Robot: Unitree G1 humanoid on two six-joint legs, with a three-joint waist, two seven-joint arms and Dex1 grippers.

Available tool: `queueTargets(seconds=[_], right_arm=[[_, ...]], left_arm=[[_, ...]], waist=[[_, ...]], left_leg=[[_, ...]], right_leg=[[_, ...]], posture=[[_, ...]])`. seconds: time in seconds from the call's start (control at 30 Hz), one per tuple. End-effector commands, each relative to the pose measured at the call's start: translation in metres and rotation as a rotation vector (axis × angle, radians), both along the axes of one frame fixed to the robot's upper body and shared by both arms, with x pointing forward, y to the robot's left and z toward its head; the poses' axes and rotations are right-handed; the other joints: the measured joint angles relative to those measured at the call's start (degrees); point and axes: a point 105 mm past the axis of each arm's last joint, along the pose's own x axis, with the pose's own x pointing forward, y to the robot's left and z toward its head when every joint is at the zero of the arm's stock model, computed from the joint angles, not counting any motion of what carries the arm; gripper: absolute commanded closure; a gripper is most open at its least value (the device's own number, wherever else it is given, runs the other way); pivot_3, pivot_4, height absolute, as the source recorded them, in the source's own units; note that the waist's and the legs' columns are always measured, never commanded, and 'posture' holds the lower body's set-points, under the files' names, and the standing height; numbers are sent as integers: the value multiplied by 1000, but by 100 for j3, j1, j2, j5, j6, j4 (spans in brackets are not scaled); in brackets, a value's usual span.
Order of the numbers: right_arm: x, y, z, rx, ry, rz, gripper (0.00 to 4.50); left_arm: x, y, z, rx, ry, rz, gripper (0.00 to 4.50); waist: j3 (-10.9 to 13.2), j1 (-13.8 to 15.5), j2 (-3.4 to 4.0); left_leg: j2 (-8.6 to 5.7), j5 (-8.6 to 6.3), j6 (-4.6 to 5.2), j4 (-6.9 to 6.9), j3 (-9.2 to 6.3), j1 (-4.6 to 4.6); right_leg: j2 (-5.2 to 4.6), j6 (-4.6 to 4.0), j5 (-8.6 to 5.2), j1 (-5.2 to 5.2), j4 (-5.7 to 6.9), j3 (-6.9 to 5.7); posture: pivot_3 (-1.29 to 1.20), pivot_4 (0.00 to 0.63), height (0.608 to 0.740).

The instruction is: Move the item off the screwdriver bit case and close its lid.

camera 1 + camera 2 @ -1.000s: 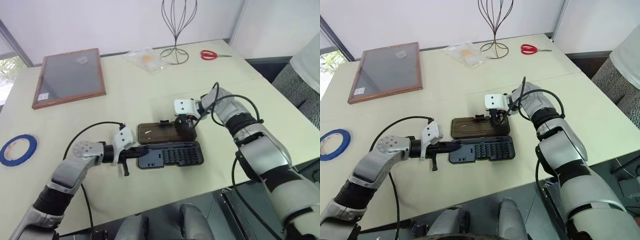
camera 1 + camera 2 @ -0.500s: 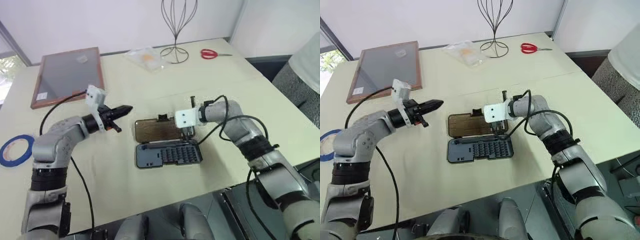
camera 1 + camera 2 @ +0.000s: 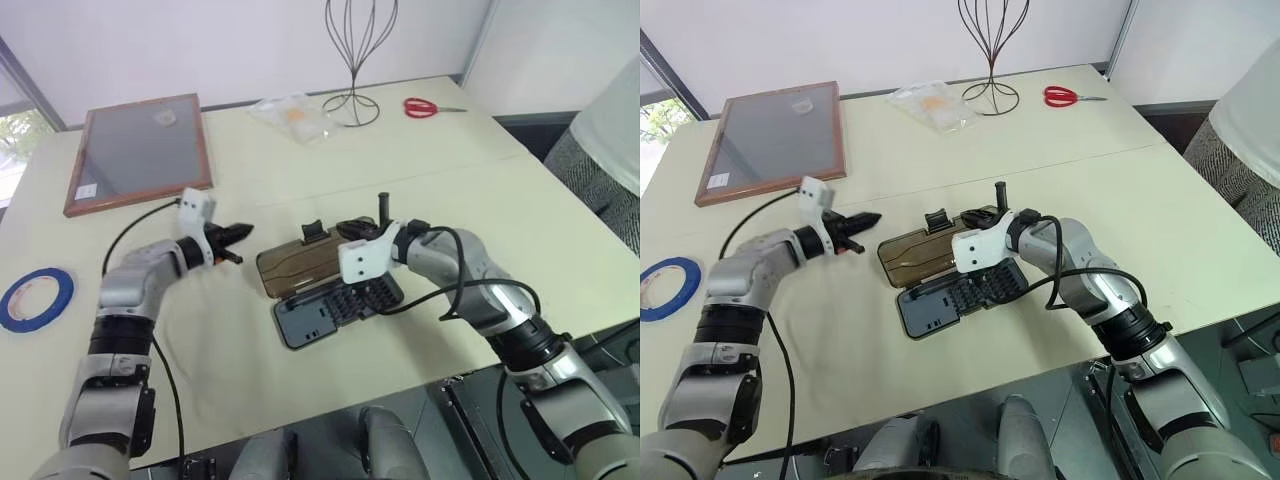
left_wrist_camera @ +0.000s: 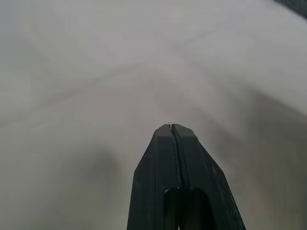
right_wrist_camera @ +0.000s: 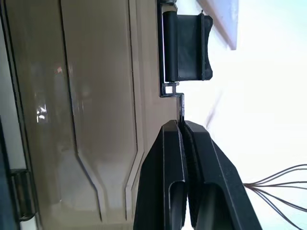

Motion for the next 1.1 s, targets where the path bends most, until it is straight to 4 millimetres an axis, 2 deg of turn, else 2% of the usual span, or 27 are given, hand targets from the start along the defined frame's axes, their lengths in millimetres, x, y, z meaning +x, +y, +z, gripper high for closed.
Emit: queueTargets(seconds=[0.03,0.33,0.43,0.57,0.67,0.73,0.87,1.0,1.1], right_arm=[[-4,2,13,31,-48,5,4454],[-4,-2,8,26,-22,-20,4454],[-4,-3,4,24,-3,-25,3713],[-6,-5,3,15,31,-37,1660],[-7,-16,7,15,104,-90,77],[-13,-24,8,19,193,-119,27],[-31,-52,17,33,389,-186,27],[-28,-76,35,130,419,-291,27],[-25,-101,39,157,412,-392,27]], left_arm=[[-16,-15,5,6,-12,-155,4500],[-39,-30,15,-45,12,-313,4500],[-42,-32,18,-50,10,-336,4500],[-43,-35,21,-53,8,-344,4500],[-42,-37,21,-57,5,-341,4500],[-43,-37,22,-55,3,-344,4500],[-43,-40,28,-65,-11,-356,4500],[-47,-45,38,-78,-29,-398,4500],[-56,-54,49,-85,-43,-472,4500]], waist=[[1,-1,-1],[2,16,-3],[2,22,-4],[2,21,-4],[2,21,-4],[3,31,-4],[4,102,-5],[5,147,-7],[6,163,-8]], left_leg=[[0,0,0,-1,0,0],[1,-1,1,1,-1,0],[1,-1,1,1,-2,0],[1,-1,1,1,-2,-1],[1,-1,1,1,-2,-1],[1,-1,1,2,-2,-3],[1,-1,3,3,-3,-4],[2,-2,5,5,-1,-3],[2,-3,5,5,0,-4]], right_leg=[[0,0,0,0,0,0],[0,0,0,1,0,1],[0,0,0,2,0,0],[0,0,0,1,0,1],[0,0,0,1,0,0],[0,0,0,1,-1,0],[0,0,0,2,-2,0],[0,0,0,4,-2,0],[0,0,0,3,-2,1]], posture=[[0,150,740],[0,150,740],[0,150,740],[0,150,740],[0,150,740],[0,150,740],[0,150,740],[0,150,740],[0,150,740]])
